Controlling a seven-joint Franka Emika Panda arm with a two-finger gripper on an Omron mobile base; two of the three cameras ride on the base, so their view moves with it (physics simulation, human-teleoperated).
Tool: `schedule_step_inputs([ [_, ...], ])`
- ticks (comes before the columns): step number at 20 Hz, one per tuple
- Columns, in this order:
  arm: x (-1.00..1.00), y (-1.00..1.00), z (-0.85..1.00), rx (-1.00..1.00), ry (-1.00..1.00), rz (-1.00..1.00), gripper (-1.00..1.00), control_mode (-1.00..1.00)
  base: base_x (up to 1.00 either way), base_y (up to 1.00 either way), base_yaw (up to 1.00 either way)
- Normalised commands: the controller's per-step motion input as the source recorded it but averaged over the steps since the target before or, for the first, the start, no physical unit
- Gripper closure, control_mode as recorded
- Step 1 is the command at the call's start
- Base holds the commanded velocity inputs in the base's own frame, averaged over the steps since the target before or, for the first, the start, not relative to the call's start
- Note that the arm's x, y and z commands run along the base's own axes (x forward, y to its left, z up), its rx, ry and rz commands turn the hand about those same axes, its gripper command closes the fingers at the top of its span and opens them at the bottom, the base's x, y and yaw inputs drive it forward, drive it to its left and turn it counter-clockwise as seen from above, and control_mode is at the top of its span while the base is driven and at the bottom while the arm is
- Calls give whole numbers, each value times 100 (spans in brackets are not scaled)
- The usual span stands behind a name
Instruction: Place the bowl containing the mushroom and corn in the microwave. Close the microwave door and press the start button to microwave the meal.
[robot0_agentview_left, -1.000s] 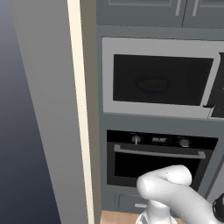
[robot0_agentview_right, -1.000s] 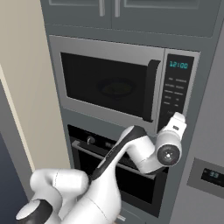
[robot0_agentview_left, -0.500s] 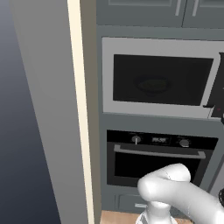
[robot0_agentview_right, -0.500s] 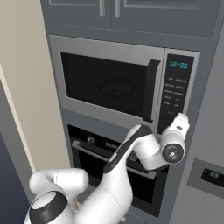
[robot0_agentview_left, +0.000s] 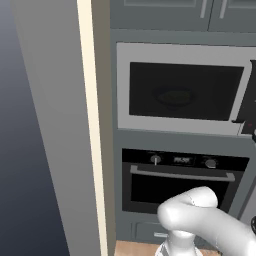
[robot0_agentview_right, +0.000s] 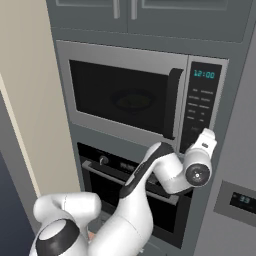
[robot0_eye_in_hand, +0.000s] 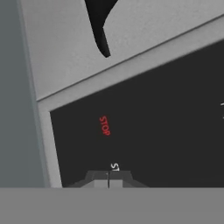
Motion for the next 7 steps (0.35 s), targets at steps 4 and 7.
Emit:
schedule_step_inputs([
  [4, 67, -29, -2, 0, 3, 0, 100, -100, 0, 0, 0],
  [7, 84, -38, 0, 0, 15, -1, 100, -100, 0, 0, 0],
])
